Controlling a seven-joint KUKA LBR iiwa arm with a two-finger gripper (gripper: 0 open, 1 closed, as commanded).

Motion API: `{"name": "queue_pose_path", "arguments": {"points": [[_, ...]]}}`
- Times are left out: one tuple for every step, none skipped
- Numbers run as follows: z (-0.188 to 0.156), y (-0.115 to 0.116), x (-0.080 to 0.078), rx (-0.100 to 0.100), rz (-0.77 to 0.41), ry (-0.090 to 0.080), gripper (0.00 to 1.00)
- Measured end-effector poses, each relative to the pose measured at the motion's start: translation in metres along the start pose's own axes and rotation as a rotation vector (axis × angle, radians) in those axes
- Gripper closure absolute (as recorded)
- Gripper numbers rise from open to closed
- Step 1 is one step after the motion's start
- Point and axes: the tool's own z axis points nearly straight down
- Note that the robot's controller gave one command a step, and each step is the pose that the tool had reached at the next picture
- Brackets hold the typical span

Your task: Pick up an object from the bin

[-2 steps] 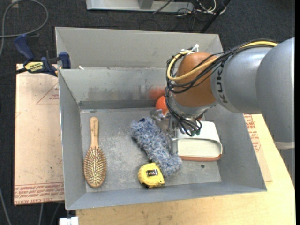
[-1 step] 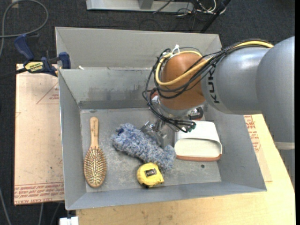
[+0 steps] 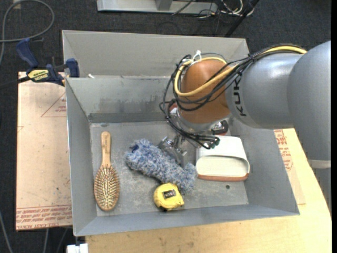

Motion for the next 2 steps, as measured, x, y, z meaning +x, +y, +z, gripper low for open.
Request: {"name": "queue_pose_path", "arguments": {"points": [[-0.006, 0.001, 0.001, -0.003, 0.002, 0.002, 1.00], [-0.030, 0.002, 0.002, -0.005, 0.003, 0.005, 1.00]]}}
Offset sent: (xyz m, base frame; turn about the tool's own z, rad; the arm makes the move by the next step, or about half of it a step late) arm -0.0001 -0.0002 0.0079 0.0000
